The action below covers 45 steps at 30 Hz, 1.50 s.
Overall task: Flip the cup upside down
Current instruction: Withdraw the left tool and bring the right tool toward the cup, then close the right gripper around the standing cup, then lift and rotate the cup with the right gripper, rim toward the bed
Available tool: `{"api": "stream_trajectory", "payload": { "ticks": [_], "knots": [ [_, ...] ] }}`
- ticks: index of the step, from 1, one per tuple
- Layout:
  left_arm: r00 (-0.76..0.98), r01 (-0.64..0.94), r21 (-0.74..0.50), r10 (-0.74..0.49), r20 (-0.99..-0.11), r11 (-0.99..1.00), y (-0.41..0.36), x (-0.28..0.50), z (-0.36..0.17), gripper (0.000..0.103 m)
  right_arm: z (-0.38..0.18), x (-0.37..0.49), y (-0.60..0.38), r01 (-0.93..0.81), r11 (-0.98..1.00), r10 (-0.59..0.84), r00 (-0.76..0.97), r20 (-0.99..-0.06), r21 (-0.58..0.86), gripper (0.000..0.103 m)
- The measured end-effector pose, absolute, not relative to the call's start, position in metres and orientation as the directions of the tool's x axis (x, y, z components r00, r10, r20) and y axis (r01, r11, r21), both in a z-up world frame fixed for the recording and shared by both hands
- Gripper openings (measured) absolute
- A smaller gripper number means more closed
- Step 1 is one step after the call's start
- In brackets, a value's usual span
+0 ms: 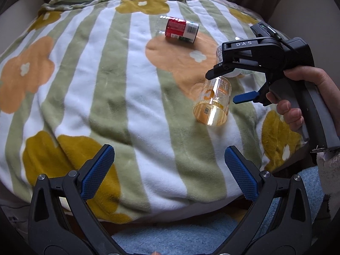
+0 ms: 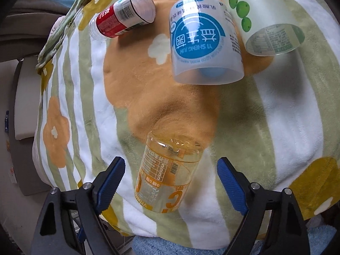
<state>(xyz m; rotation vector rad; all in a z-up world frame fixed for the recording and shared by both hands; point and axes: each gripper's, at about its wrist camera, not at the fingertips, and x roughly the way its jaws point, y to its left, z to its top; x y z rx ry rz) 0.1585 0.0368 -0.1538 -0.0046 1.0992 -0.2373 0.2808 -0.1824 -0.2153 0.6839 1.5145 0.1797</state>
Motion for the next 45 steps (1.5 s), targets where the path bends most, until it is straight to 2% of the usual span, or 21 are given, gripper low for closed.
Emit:
{"api": "stream_trajectory", "payload": {
  "ticks": [9,18,22,26,31,34,37,45],
  "knots": [
    [0.400,0.215,-0.113,-0.193,-0.896,0.970,0.034,0.166,-0.171,0.103,-0.235,0.293,-0.189,0.382,0.778,0.516,0.062,-0.854,0.498,0.059],
    [0.384,0.208,-0.113,-0.187,-0.904,0.972,0.034,0.167,-0.181,0.103,-0.224,0.291,-0.191,0.333,0.770,0.547,0.096,-0.832,0.544,0.058],
    [0.386,0.195,-0.116,-0.185,-0.904,0.974,0.035,0.166,-0.182,0.103,-0.198,0.286,-0.190,0.224,0.791,0.541,0.180,-0.822,0.570,0.058],
    [0.395,0.181,-0.114,-0.178,-0.901,0.977,0.035,0.167,-0.181,0.103,-0.166,0.275,-0.187,0.045,0.859,0.465,0.343,-0.816,0.509,0.058],
    [0.398,0.166,-0.095,-0.155,-0.904,0.981,0.032,0.170,-0.184,0.103,-0.153,0.252,-0.174,-0.140,0.899,0.423,0.523,-0.740,0.415,0.058],
    [0.392,0.164,-0.099,-0.156,-0.906,0.982,0.029,0.171,-0.187,0.103,-0.157,0.239,-0.157,-0.239,0.923,0.385,0.613,-0.690,0.302,0.058],
    [0.382,0.162,-0.095,-0.151,-0.912,0.982,0.026,0.172,-0.191,0.103,-0.168,0.230,-0.146,-0.276,0.943,0.328,0.678,-0.658,0.186,0.058],
    [0.370,0.156,-0.090,-0.143,-0.918,0.984,0.023,0.175,-0.200,0.103,-0.188,0.233,-0.140,-0.294,0.951,0.293,0.749,-0.594,0.097,0.058]
  ]
}}
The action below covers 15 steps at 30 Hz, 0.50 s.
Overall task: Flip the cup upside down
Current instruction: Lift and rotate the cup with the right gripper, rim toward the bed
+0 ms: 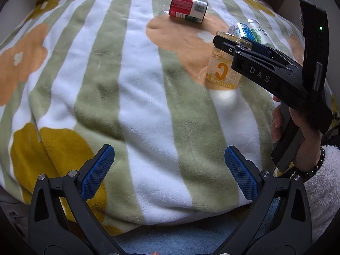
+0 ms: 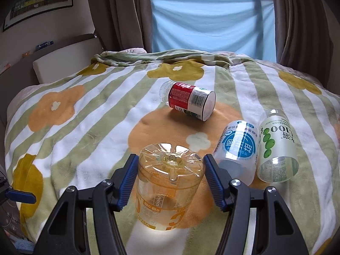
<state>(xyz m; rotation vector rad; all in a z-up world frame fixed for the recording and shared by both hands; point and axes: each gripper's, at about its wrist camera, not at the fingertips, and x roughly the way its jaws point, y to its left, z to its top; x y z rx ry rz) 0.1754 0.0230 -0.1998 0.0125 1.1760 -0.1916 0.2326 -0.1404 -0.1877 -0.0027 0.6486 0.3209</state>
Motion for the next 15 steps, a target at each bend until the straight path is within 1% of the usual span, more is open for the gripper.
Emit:
{"api": "stream_trajectory", "payload": {
  "ticks": [6,12,15],
  "knots": [
    [0.364,0.153,-0.090,-0.141,-0.920,0.984,0.020,0.180,-0.203,0.103,-0.192,0.221,-0.133,-0.350,0.936,0.299,0.748,-0.592,0.029,0.058],
    [0.369,0.152,-0.083,-0.135,-0.920,0.985,0.018,0.182,-0.204,0.103,-0.191,0.208,-0.136,-0.400,0.916,0.328,0.719,-0.613,0.021,0.058],
    [0.367,0.144,-0.088,-0.136,-0.920,0.986,0.019,0.182,-0.205,0.103,-0.191,0.206,-0.140,-0.415,0.908,0.354,0.698,-0.623,0.051,0.057]
  ]
}}
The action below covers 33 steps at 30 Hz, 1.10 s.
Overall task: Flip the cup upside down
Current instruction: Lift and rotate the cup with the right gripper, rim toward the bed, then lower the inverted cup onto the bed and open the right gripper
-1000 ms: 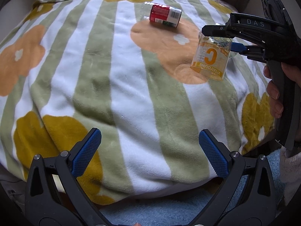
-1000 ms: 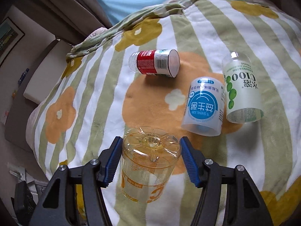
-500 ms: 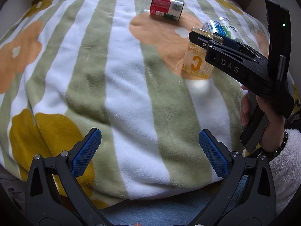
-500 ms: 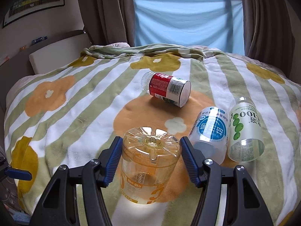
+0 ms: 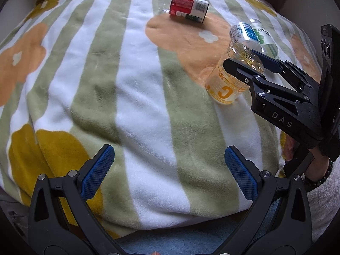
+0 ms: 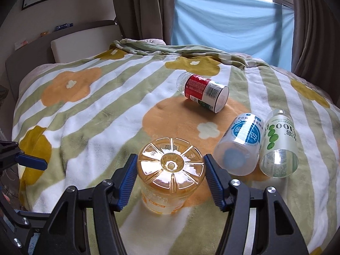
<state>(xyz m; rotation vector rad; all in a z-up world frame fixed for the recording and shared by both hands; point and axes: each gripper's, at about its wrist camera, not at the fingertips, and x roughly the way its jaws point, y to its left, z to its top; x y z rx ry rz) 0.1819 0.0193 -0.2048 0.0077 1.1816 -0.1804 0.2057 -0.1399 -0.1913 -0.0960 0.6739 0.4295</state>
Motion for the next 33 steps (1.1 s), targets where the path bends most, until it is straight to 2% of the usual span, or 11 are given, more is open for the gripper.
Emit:
{"api": "stream_trajectory", "payload": {
  "ticks": [5,11,12,15,18,27,30,33],
  "knots": [
    [0.361,0.123,-0.084,-0.123,-0.925,0.989,0.024,0.183,-0.208,0.103,-0.199,0.201,-0.130,-0.449,0.893,0.363,0.670,-0.647,0.037,0.057],
    [0.360,0.114,-0.085,-0.121,-0.925,0.990,0.027,0.183,-0.208,0.103,-0.197,0.202,-0.134,-0.428,0.901,0.377,0.684,-0.624,0.075,0.057],
    [0.360,0.114,-0.087,-0.123,-0.925,0.990,0.027,0.183,-0.208,0.103,-0.197,0.203,-0.134,-0.426,0.902,0.375,0.684,-0.626,0.075,0.060],
    [0.364,0.112,-0.091,-0.126,-0.923,0.989,0.027,0.183,-0.207,0.103,-0.198,0.206,-0.133,-0.413,0.908,0.355,0.679,-0.642,0.066,0.089],
    [0.369,0.111,-0.090,-0.125,-0.921,0.990,0.026,0.182,-0.205,0.103,-0.196,0.202,-0.135,-0.410,0.911,0.351,0.709,-0.612,0.049,0.103],
    [0.423,0.093,-0.096,-0.127,-0.897,0.991,0.031,0.167,-0.183,0.103,-0.175,0.188,-0.140,-0.396,0.917,0.354,0.745,-0.565,0.052,0.102],
    [0.484,0.098,-0.075,-0.113,-0.868,0.992,0.032,0.156,-0.161,0.103,-0.147,0.167,-0.146,-0.399,0.915,0.374,0.781,-0.500,0.060,0.103],
    [0.588,0.106,-0.071,-0.120,-0.800,0.992,0.034,0.140,-0.123,0.103,-0.106,0.139,-0.156,-0.387,0.920,0.376,0.826,-0.421,0.061,0.103]
  ]
}}
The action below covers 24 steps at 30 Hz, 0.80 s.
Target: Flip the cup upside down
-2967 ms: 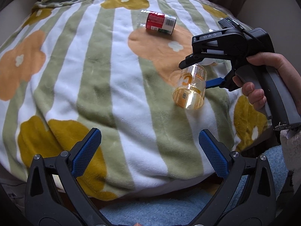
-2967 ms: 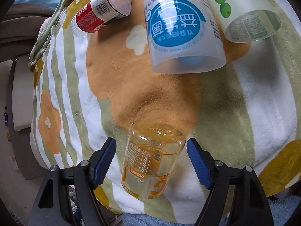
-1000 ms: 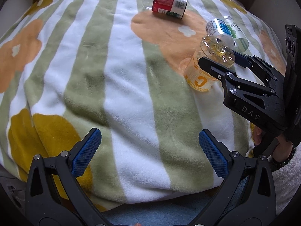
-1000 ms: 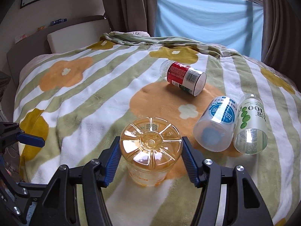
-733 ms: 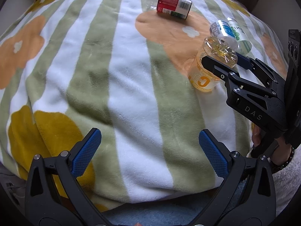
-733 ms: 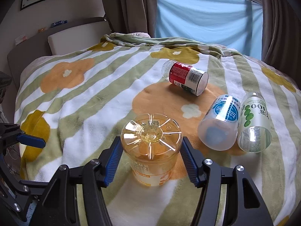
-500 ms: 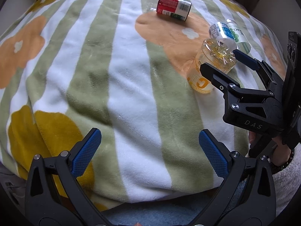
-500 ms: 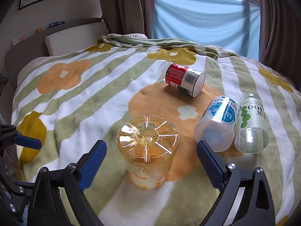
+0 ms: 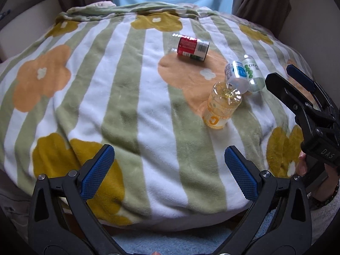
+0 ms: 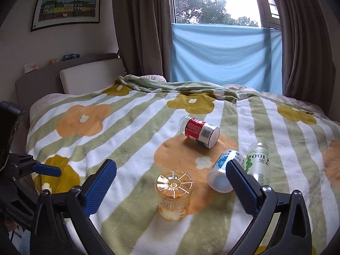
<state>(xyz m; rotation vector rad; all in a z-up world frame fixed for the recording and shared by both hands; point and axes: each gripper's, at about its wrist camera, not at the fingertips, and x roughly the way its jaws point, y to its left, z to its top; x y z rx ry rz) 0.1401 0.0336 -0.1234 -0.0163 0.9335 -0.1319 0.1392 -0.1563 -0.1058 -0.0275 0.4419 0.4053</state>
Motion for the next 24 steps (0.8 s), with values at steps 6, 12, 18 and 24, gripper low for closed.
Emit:
{"api": "stream_trajectory", "payload": {
  "ticks": [6,12,18,24],
  "knots": [
    [0.797,0.120,-0.019,-0.107,-0.595,0.993,0.020,0.097,-0.043,0.103,-0.024,0.069,-0.174,-0.315,0.949,0.302,0.905,-0.301,0.006,0.103],
    [0.887,0.120,-0.024,-0.118,-0.447,0.992,0.004,0.058,-0.004,0.103,0.014,0.022,-0.192,-0.121,0.992,0.109,0.955,-0.275,-0.029,0.103],
    [0.915,0.109,-0.062,-0.124,-0.383,0.992,-0.001,0.028,-0.001,0.103,0.006,-0.003,-0.215,-0.004,1.000,-0.001,0.957,-0.289,-0.016,0.103],
    [0.936,0.087,-0.057,-0.101,-0.338,0.995,-0.001,0.015,0.003,0.103,0.001,-0.015,-0.224,0.044,0.998,-0.056,0.959,-0.278,-0.048,0.103]
  ]
}}
